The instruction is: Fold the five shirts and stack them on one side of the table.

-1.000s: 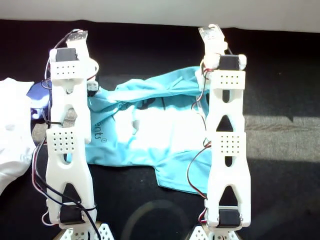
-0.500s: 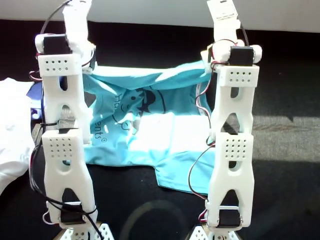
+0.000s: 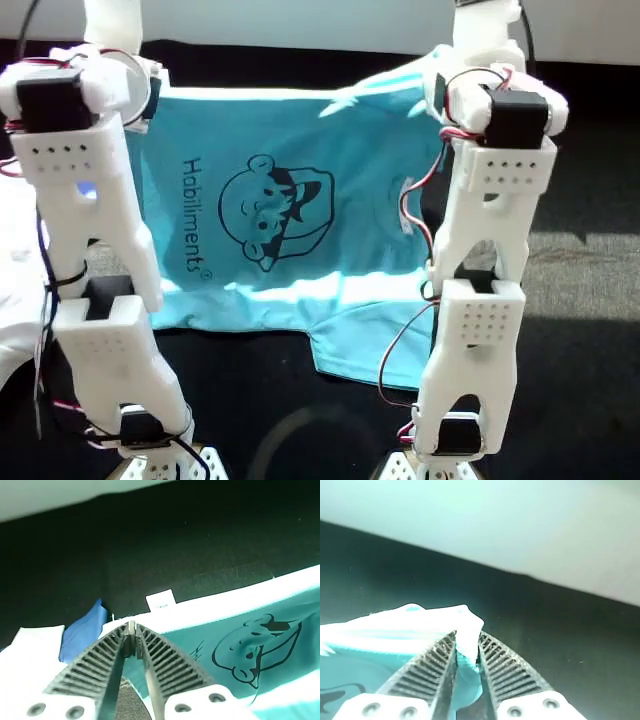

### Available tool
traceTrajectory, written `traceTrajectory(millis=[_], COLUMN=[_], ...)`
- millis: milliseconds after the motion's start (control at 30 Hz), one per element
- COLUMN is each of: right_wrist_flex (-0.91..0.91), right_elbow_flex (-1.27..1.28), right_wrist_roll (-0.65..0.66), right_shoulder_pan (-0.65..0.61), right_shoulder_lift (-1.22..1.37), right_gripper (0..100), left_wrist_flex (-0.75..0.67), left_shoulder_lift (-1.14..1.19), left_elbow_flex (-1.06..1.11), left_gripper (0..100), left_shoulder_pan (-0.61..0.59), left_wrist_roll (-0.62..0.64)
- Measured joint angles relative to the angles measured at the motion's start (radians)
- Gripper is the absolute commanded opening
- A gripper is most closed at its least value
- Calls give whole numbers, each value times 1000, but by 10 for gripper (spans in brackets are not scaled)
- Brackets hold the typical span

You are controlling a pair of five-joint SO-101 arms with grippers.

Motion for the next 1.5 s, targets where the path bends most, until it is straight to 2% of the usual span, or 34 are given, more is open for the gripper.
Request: traceTrajectory(millis=[233,333,633,800,1000,1267,1500], right_wrist_flex=[0,0,0,0,0,0,0], right_elbow_flex=[0,-2,-14,-20,-20,-21,-23], right_wrist_roll=[2,41,77,81,158,172,172], right_shoulder_pan=[43,44,46,49,55,55,55], right_shoulder_lift=[-273,-391,-835,-984,-1071,-1097,-913], right_gripper=[6,6,6,6,6,6,6], left_wrist_flex=[5,6,6,6,6,6,-43], left_shoulder_lift=[-278,-394,-790,-951,-1048,-1083,-1049], left_elbow_flex=[0,12,173,245,270,276,422], left_gripper=[10,10,10,10,10,10,11], left_shoulder_pan=[-17,-46,-110,-120,-126,-129,-129], left_wrist_roll=[0,0,0,0,0,0,0])
